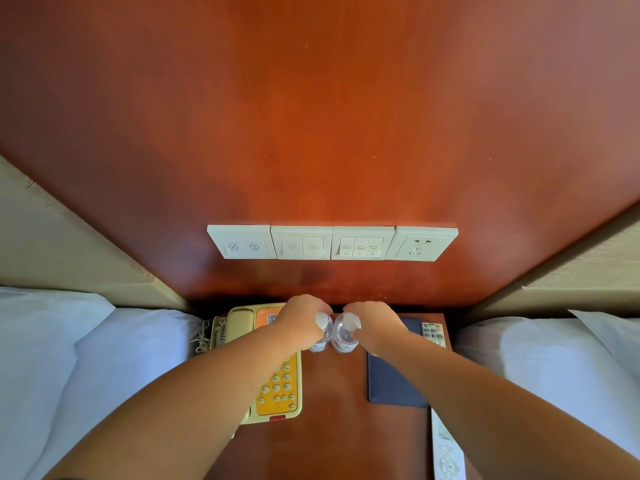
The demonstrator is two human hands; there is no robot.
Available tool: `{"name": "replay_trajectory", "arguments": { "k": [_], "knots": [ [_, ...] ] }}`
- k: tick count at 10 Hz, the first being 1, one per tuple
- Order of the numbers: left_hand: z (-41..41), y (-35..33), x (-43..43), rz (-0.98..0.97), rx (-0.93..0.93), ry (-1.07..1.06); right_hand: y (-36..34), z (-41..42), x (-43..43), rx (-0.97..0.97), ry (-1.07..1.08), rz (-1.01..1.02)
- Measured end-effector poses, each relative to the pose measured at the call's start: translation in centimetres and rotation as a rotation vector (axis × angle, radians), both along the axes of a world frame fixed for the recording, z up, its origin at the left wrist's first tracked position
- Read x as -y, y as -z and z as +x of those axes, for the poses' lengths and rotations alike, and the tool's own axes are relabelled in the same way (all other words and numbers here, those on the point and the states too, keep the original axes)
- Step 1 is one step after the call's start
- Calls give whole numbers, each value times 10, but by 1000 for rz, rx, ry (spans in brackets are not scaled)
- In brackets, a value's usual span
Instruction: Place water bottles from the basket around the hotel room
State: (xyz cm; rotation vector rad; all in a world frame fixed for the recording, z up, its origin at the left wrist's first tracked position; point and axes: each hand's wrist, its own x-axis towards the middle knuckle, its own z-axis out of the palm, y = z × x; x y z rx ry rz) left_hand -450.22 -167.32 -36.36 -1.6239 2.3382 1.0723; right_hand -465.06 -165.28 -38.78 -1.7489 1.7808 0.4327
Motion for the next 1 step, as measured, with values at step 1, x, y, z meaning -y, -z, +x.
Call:
{"name": "replay_trajectory", "arguments": {
  "k": [1],
  "knots": [
    [5,2,-12,20,-60,-88,-4,-4,-16,148,151,-50]
  ]
}}
